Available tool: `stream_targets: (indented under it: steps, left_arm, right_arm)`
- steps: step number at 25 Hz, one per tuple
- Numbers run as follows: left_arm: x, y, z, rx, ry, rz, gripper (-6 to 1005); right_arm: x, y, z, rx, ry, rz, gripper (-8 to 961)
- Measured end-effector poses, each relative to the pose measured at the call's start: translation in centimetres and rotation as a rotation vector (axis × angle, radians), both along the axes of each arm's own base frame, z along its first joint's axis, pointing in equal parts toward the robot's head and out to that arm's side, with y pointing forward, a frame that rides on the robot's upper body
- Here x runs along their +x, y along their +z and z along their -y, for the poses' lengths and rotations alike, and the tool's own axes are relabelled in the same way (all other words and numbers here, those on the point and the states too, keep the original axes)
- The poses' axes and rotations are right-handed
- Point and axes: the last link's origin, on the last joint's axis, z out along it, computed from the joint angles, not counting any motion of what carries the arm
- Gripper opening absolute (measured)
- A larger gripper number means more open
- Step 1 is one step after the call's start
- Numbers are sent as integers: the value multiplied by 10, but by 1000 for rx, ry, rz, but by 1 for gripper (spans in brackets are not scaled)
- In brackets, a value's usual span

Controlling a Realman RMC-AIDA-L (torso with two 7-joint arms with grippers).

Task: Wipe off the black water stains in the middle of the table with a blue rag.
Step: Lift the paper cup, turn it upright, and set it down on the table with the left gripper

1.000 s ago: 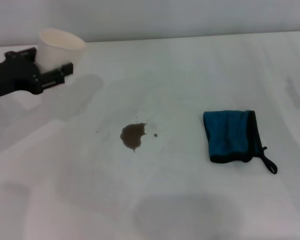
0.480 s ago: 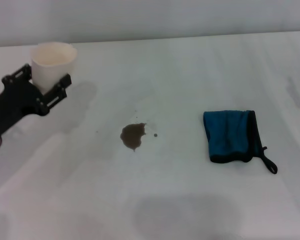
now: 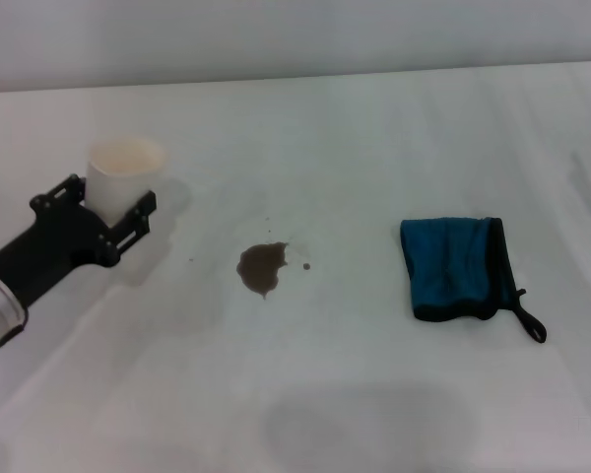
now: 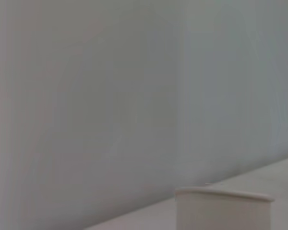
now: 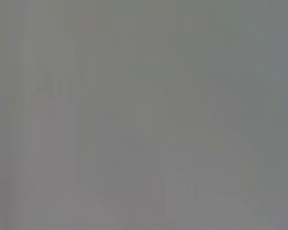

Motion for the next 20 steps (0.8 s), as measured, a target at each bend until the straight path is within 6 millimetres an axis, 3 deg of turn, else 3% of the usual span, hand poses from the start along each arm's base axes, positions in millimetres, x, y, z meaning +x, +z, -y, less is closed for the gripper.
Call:
stream_targets:
  steps: [7, 20]
  left_arm:
    - [-9, -16, 7, 48, 32, -97, 633]
    - [-20, -25, 18, 44, 97, -124, 632]
  right_arm:
    - [1, 0, 1, 0, -3, 1, 863]
    - [0, 1, -1, 4, -3, -4, 863]
